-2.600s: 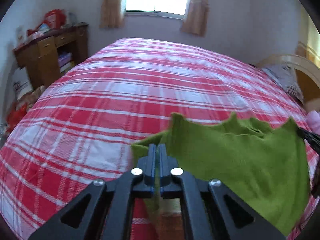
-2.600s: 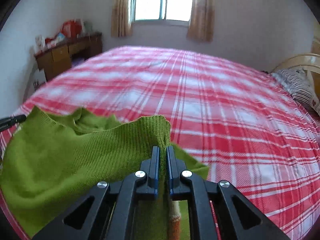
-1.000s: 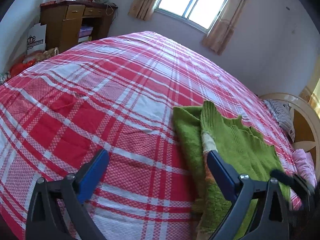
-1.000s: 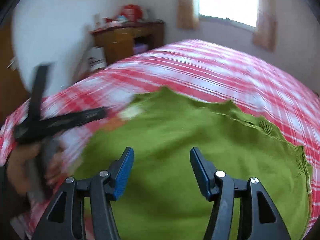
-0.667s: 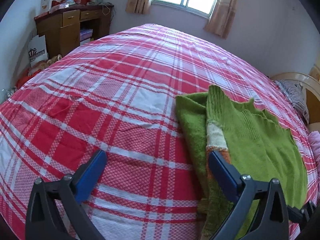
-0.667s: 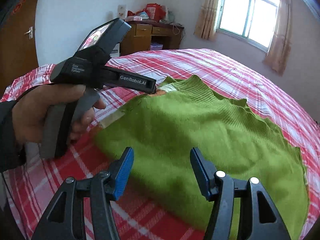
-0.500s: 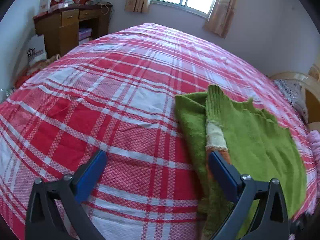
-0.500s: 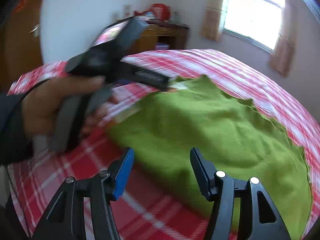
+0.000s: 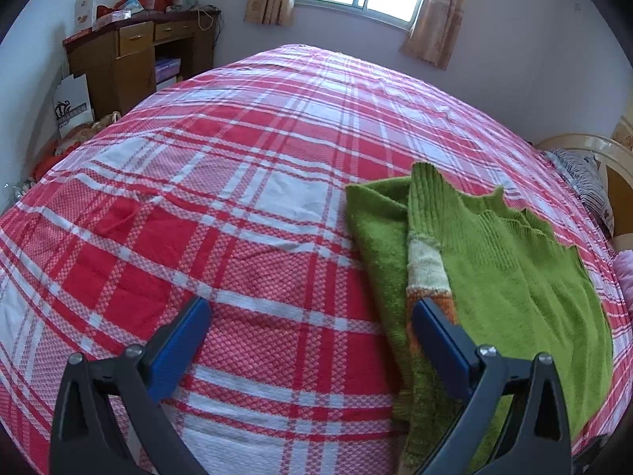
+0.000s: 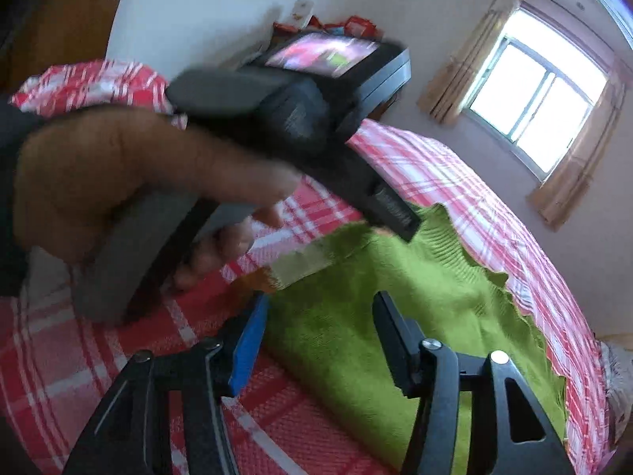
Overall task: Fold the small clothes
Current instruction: 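Press the folded sweater flat with the right tool, then grasp the folded sweater edge with the left tool while the right tool grasps beside it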
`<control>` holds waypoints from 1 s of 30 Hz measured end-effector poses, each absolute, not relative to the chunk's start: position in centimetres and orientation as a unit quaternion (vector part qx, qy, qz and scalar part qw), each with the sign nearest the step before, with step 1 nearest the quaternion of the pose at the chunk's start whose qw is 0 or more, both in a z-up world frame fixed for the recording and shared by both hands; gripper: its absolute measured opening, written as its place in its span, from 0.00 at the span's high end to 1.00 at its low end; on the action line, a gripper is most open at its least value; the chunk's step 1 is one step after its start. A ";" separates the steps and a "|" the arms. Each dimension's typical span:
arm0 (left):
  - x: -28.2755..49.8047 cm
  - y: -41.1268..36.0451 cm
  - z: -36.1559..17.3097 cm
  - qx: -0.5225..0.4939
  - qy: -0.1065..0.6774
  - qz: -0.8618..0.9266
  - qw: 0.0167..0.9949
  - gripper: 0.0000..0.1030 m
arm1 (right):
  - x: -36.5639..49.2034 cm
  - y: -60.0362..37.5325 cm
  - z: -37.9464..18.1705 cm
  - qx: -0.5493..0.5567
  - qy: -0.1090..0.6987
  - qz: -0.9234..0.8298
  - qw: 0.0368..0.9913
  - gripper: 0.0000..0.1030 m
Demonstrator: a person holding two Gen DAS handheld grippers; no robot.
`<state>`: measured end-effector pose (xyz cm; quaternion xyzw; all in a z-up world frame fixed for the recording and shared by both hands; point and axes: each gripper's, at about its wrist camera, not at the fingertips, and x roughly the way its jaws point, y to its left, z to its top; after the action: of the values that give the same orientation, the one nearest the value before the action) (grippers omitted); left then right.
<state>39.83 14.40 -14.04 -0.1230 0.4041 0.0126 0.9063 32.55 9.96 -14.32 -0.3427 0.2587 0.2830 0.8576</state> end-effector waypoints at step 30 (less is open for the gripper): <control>42.3 11.7 -12.3 -0.079 0.401 -0.045 0.911 0.14 | 33.2 9.1 -14.7 -0.310 0.260 0.278 0.871 0.53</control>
<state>42.30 11.74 -12.30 -0.0792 0.4012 -0.0447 0.9115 33.16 9.09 -14.70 -0.3096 0.2604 0.2781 0.8712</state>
